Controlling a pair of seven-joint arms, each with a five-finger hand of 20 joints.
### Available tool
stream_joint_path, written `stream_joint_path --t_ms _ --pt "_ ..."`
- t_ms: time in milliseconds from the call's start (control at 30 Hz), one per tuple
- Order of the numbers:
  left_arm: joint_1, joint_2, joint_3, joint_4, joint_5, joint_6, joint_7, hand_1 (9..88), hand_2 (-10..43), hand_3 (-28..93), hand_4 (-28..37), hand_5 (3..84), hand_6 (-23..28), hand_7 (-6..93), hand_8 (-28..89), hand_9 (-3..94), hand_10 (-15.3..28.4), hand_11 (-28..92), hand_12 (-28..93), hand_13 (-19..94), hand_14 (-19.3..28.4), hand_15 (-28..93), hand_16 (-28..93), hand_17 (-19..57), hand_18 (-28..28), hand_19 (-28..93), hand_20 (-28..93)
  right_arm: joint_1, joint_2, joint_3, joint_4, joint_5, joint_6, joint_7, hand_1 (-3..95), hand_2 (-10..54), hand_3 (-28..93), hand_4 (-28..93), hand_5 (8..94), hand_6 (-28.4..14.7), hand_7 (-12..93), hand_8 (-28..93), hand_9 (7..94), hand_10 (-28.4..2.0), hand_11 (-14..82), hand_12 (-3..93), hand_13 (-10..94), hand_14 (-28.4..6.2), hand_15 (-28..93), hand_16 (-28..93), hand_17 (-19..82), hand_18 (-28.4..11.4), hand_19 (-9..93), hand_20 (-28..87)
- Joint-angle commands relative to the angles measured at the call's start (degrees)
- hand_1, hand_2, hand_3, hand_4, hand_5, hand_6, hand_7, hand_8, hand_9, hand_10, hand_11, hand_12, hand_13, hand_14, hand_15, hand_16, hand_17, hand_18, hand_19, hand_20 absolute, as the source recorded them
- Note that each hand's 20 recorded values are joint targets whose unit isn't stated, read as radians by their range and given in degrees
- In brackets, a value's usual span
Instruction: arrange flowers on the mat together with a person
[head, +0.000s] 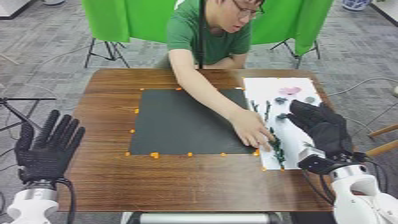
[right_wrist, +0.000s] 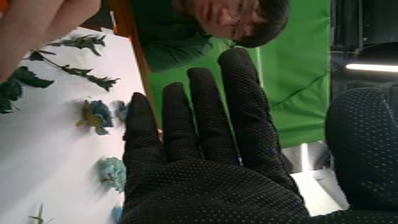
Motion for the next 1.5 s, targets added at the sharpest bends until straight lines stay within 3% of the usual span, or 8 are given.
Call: stream_joint_path --t_ms 33,1333,1400,1500 --pt "0.39 -0.5 0.43 0.53 0.25 -0.07 -0.65 24.3 14.9 64 -28.3 39.1 6.2 4.5 -9 32.2 12.5 11 3 20 9.3 17 -10 -1.3 7.4 17 8 -1.71 -0.68 1.48 -0.47 -0.16 -0.36 -0.06 15.4 14.0 72 -23 57.9 -3.2 11 -12 46.7 -13.4 5.2 7.4 31 -10.2 12 1 19 -10.7 3 21" --pt "0.69 -0.38 0.19 0.52 0.05 0.02 -0.67 24.7 14.7 64 -28.3 39.0 6.2 4.3 -9 32.0 12.4 11 3 20 9.2 17 -10 -1.2 7.4 16 8 -0.66 0.07 -0.01 -0.26 0.03 0.45 0.27 15.3 14.2 73 -23 57.2 -3.7 12 -12 46.2 -13.3 5.2 7.4 31 -10.1 12 2 19 -10.9 3 20" --pt "0.65 -0.42 0.2 0.58 0.19 -0.15 -0.64 24.7 14.7 64 -28.3 39.0 6.1 4.4 -9 32.0 12.4 11 3 20 9.2 17 -10 -1.3 7.4 16 8 -1.03 0.18 0.64 -0.05 -0.18 -1.33 0.43 15.3 14.2 73 -23 57.2 -3.7 12 -12 46.1 -13.3 5.1 7.4 31 -10.0 12 2 19 -10.7 3 20" --pt "0.75 -0.4 0.26 0.51 -0.07 0.02 -0.46 25.0 15.2 63 -28.3 39.0 6.2 4.4 -9 32.0 12.4 11 3 20 9.1 17 -10 -1.3 7.4 16 8 -1.48 -1.26 3.24 0.62 -1.88 -8.41 2.81 15.4 14.2 72 -23 56.2 -3.6 11 -11 45.5 -13.3 5.0 7.4 31 -10.1 11 2 22 -11.3 7 23"
